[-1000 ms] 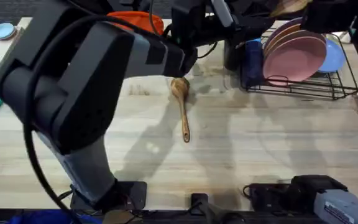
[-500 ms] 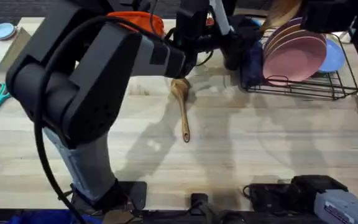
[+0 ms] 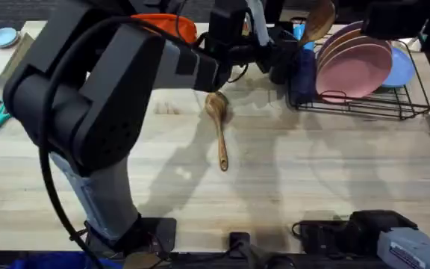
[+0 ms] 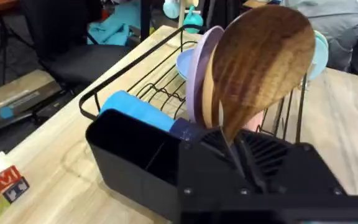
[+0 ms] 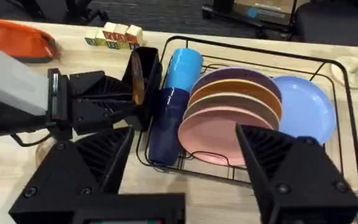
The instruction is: Pick up the spoon on the table one by one and put them onto the rack
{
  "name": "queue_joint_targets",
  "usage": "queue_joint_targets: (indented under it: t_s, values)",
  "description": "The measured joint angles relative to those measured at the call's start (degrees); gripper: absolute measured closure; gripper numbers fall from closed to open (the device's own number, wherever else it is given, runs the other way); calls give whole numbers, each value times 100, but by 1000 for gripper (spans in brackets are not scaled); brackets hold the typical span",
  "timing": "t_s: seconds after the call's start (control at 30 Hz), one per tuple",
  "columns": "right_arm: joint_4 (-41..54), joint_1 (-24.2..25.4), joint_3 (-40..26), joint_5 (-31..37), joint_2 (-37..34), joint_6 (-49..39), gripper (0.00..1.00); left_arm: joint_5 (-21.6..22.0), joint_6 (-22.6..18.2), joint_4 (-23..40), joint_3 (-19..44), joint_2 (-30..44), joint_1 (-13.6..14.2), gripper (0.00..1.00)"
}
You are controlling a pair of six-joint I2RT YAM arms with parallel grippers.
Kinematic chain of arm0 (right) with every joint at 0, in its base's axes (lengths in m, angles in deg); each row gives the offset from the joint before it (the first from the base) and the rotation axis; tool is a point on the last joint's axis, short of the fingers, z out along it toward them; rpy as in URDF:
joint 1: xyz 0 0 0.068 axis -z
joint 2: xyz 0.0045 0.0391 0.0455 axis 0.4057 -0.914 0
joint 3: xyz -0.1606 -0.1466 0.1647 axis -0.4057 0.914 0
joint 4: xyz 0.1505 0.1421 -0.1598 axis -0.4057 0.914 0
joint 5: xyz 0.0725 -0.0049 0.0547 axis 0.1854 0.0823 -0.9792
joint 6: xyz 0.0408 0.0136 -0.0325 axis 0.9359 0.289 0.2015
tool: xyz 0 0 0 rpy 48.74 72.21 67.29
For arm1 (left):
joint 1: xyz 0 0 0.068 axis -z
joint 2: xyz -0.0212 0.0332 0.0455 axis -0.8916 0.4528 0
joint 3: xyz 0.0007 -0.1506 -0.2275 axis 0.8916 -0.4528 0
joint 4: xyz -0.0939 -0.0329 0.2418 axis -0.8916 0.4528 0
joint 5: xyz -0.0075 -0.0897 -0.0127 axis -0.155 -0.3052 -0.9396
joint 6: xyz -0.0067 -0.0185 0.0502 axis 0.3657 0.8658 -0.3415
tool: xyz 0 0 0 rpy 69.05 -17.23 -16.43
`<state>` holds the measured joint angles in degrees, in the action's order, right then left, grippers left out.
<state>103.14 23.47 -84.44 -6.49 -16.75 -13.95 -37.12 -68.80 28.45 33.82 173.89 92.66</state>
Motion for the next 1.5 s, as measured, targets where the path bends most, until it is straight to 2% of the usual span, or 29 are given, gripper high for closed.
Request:
queue_joint_targets:
  t_s: [0.07, 0.1, 0.13, 0.17, 0.2, 0.23, 0.3, 0.53, 0.67, 0.8, 0.97, 1.13, 1.2, 1.23, 1.4, 1.5]
  values:
    - [0, 0, 0, 0, 0, 0, 9, 2, -24, -1, 0, 0, 0, 930]
    - [0, -1, 0, 0, 1, 0, 9, 4, -46, 2, 0, 0, 0, 857]
    - [0, 0, 0, 0, 0, 0, 9, 3, -67, 10, 0, 0, 0, 728]
    - [0, 0, 0, 0, 1, 0, 9, 0, -66, 47, 0, 0, 0, 285]
    - [0, 0, 0, 0, 0, 0, 9, -2, -63, 45, 0, 0, 0, 137]
    - [0, -2, 0, 0, 0, 0, 9, -16, -57, 43, 0, 0, 0, 39]
    - [0, 0, 0, 0, 0, 0, 9, -70, -65, 45, 0, 0, 0, 10]
    - [0, 0, 0, 0, 0, 0, 9, -196, -66, 45, 0, 0, -13, 6]
    - [0, 0, 0, 0, 0, 0, 9, -260, -63, 153, 0, -38, -153, 5]
    - [0, 0, 0, 0, 0, 0, 9, -262, -147, 578, 0, -246, -324, 6]
    - [0, 0, 0, 1, 0, 0, 9, -256, -494, 1422, 0, -715, -509, 6]
    - [0, -2, 0, 0, 0, 0, 9, -49, -1021, 2662, 0, -1297, -594, 5]
    - [0, 0, 0, 2, 0, 0, 9, 526, -1638, 4453, 0, -2172, -830, 5]
    - [0, 0, 0, 0, 0, 0, 9, 692, -1743, 4822, 0, -2362, -879, 5]
    - [0, 0, 0, 1, 0, 0, 9, 1580, -1998, 6247, 0, -3206, -935, 6]
    - [0, 0, 0, 0, 0, 0, 9, 1973, -2072, 7024, 0, -3637, -931, 6]
